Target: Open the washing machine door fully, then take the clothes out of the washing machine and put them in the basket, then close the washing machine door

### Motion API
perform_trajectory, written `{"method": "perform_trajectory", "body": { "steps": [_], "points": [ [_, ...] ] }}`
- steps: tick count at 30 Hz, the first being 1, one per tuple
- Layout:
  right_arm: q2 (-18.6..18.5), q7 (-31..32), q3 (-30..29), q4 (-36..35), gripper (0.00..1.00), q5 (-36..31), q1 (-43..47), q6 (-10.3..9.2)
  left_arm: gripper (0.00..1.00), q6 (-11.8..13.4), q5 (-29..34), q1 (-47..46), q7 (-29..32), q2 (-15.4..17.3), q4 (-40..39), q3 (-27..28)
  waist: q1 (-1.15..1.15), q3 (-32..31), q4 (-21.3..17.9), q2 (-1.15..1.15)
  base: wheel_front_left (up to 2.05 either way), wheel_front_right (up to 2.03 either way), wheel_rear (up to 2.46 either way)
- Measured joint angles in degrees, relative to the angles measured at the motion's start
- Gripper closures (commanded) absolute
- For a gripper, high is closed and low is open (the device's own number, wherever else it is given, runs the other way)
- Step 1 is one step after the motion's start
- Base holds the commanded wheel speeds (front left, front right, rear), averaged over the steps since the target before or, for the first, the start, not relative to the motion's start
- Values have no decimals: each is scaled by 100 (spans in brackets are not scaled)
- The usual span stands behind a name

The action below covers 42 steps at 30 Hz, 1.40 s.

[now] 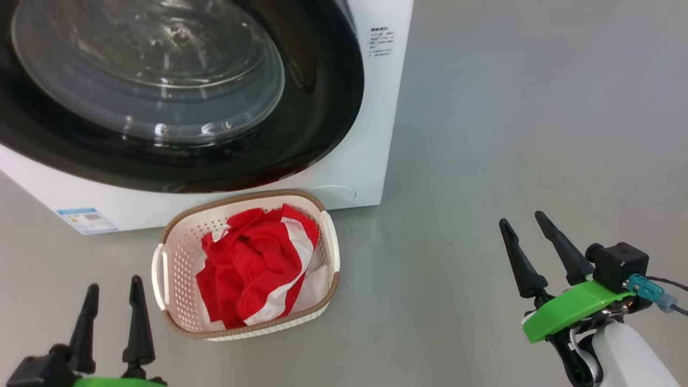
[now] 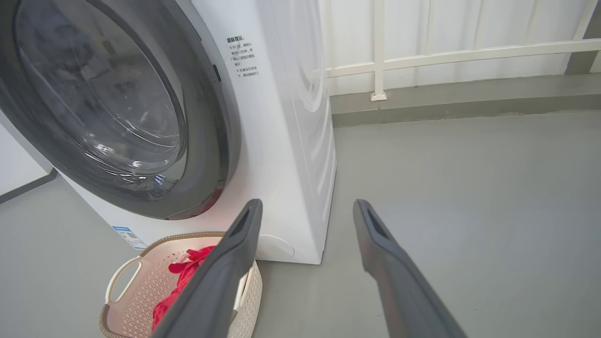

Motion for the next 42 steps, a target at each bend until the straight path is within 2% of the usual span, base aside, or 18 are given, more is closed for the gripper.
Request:
{"method": "perform_trajectory", "body": {
  "steps": [25,42],
  "points": [
    [-87,1,-108,-92,0,0,609,0,0,0,1,623,1,15,-107,216,0,-563,-160,0,0,0,0],
    [-103,0,-237,-149,0,-2,695,0,0,0,1,699,1,16,-148,220,0,-617,-129,0,0,0,0]
  ]
}}
